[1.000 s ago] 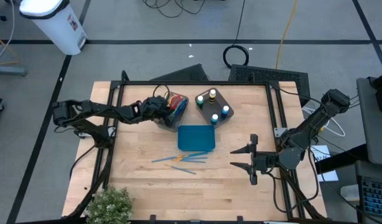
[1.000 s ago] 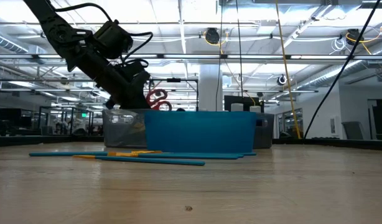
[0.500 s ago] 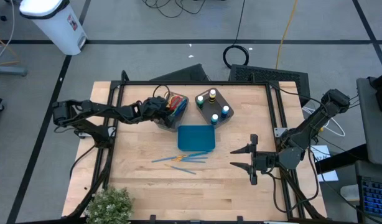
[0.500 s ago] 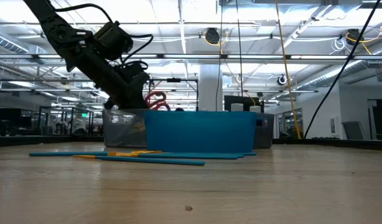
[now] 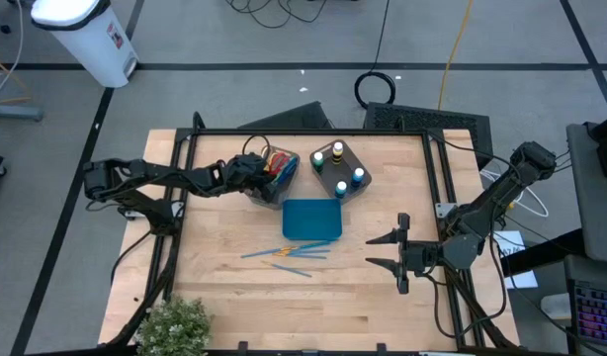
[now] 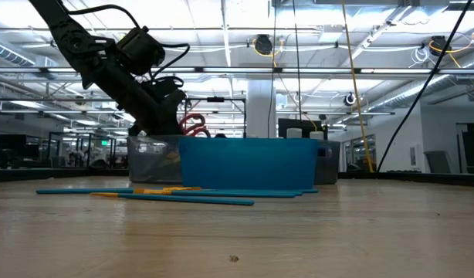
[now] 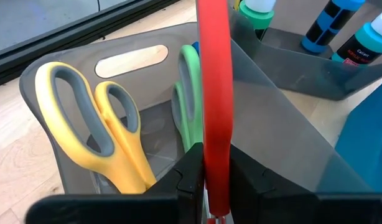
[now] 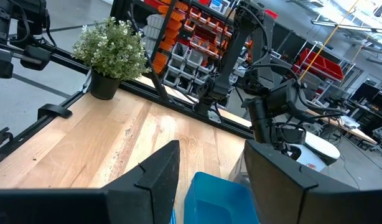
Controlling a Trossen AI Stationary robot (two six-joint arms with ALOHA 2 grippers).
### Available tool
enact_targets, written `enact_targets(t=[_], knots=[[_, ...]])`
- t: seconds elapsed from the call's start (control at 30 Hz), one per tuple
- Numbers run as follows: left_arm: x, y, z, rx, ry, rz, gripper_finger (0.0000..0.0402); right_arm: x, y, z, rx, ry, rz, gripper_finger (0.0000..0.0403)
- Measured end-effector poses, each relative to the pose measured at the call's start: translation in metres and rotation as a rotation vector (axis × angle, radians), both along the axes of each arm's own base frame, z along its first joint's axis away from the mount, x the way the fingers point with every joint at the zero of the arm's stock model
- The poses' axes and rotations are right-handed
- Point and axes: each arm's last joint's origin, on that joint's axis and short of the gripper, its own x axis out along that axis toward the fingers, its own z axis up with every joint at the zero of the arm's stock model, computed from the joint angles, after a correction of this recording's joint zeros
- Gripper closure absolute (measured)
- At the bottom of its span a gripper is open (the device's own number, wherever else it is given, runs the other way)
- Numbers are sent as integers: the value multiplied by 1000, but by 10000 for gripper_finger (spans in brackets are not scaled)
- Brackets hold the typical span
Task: Pick & Place Paint Supplies
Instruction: Put the red scissors into the left black bin
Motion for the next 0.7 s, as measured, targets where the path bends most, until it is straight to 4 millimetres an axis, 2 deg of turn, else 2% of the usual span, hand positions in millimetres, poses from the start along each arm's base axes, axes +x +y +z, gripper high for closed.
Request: enact_targets(t=[0.2, 0.4, 0.7], knots=[[0, 0, 0, -1, 6, 5, 348, 0, 0, 0, 0, 0, 0, 232], [-5, 2, -4, 10, 53, 122, 348, 0, 0, 0, 0, 0, 0, 232], [-6, 1, -6, 3, 75, 119, 348, 3, -3, 0, 3, 1, -19, 232]])
